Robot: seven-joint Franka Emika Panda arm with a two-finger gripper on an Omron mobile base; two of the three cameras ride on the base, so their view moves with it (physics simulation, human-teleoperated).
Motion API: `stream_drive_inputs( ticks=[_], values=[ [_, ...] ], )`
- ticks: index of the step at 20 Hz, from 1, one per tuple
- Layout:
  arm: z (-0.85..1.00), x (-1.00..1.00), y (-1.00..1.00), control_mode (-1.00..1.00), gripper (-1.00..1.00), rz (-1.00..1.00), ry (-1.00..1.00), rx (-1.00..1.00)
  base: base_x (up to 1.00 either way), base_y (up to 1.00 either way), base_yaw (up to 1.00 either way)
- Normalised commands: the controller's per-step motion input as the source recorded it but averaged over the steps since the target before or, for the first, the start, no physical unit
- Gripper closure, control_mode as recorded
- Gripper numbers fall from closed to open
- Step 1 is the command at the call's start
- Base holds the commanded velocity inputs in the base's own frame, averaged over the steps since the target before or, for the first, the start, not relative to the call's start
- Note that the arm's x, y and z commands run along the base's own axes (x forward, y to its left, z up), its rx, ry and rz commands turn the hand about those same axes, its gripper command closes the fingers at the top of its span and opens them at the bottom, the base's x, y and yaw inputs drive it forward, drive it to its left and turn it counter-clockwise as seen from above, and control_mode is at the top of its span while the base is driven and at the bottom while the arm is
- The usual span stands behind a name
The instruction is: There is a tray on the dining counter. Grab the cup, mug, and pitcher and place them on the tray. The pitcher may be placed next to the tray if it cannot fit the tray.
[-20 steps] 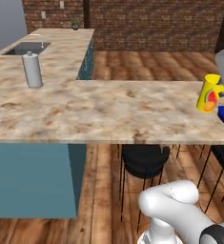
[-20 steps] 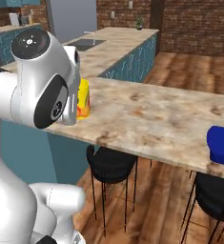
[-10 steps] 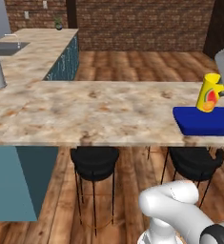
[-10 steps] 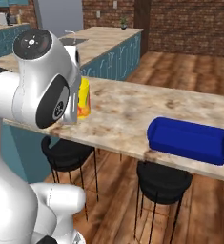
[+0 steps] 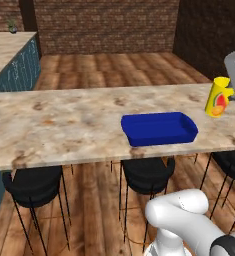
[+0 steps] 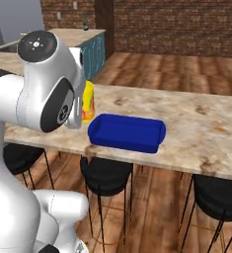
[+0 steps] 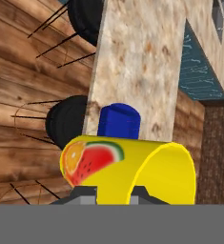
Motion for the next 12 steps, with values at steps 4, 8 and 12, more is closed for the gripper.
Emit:
stream_drive_inputs(
  ticks=[4,8,12],
  values=[
    [0.0,0.0,0.0,1.0,1.0,0.0,0.0,0.0,0.39,-0.01,-0.39],
    [0.0,0.0,0.0,1.0,1.0,0.0,0.0,0.0,0.58,0.12,-0.17],
    [0.0,0.0,0.0,1.0,1.0,0.0,0.0,0.0,0.62,0.1,0.0]
  ],
)
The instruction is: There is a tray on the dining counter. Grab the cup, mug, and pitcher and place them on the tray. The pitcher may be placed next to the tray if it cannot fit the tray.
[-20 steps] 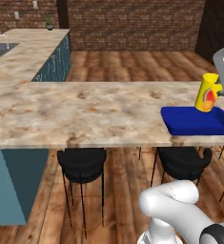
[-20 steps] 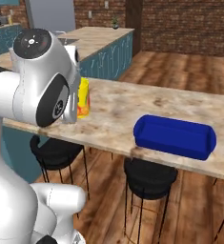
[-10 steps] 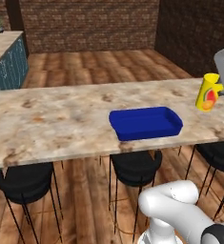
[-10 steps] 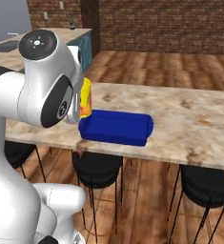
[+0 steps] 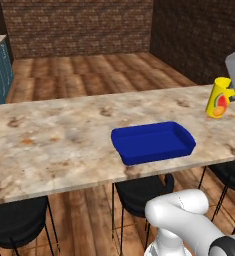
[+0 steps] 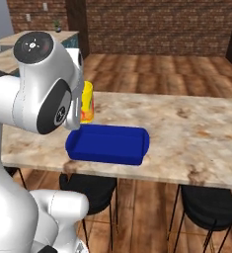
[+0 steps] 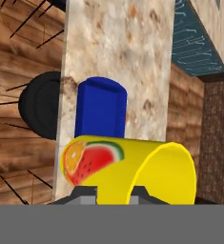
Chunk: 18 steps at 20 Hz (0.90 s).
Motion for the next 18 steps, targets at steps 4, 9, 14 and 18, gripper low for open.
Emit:
stream_drive_inputs(
  ticks=[4,9,14,18],
  values=[
    [0.0,0.0,0.0,1.0,1.0,0.0,0.0,0.0,0.48,0.11,0.0],
    [0.0,0.0,0.0,1.0,1.0,0.0,0.0,0.0,0.03,0.0,0.0],
    [-0.04,0.11,0.03,-1.0,1.0,0.0,0.01,0.0,0.0,0.0,0.0],
    [-0.68,0.62,0.33,-1.0,1.0,0.08,0.08,0.0,0.0,0.0,0.0]
  ],
)
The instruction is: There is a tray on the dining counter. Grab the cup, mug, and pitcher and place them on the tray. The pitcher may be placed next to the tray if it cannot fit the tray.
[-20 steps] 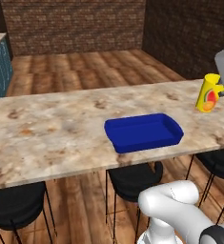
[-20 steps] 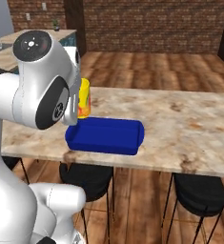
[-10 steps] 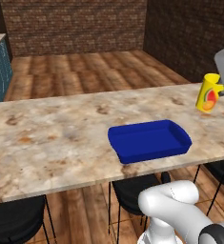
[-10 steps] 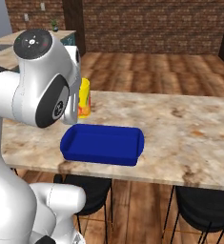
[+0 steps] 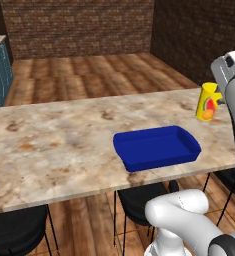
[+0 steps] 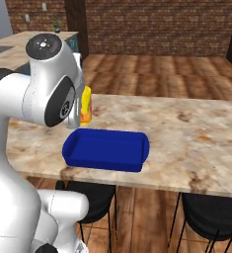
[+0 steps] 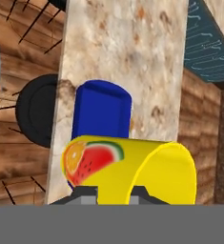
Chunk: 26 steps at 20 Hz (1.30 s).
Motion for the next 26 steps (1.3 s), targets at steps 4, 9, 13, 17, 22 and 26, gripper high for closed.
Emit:
stream_drive_inputs(
  ticks=[4,9,13,17,22,26],
  values=[
    [-1.0,0.92,0.17,-1.0,1.0,0.32,0.06,0.04,0.0,0.0,0.0],
    [-0.81,0.52,0.26,-1.0,1.0,0.36,0.02,0.02,0.0,0.0,0.0],
    [-0.41,0.36,0.29,-1.0,1.0,0.06,0.03,0.0,0.0,0.0,0.0],
    [-0.29,0.33,0.24,-1.0,1.0,0.0,0.01,0.0,0.0,0.0,0.0],
    [-0.44,0.35,0.22,-1.0,1.0,0.0,0.06,0.0,0.0,0.0,0.0],
    [-0.46,0.36,0.14,-1.0,1.0,0.0,0.1,0.0,0.0,0.0,0.0]
  ],
)
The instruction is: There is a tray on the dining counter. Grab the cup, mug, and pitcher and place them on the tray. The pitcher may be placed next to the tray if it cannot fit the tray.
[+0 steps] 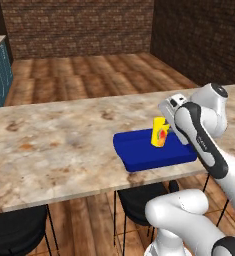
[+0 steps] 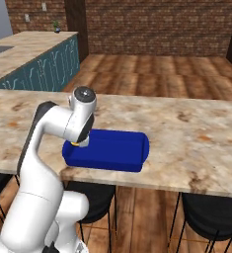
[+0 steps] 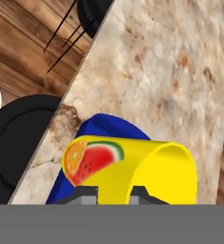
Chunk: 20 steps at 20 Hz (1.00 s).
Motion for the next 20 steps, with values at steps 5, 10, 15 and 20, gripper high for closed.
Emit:
stream_drive_inputs(
  ticks=[5,10,15,20],
  values=[
    [-0.35,0.38,0.02,-1.0,1.0,0.0,0.02,0.0,0.0,0.0,0.0],
    [-0.26,0.44,0.0,-1.0,1.0,0.01,0.0,0.01,0.0,0.0,0.0],
    [-0.3,0.35,0.18,-1.0,1.0,0.0,0.03,0.0,0.0,0.0,0.0],
    [-0.26,0.3,0.26,-1.0,1.0,0.0,0.04,0.0,0.0,0.0,0.0]
  ],
)
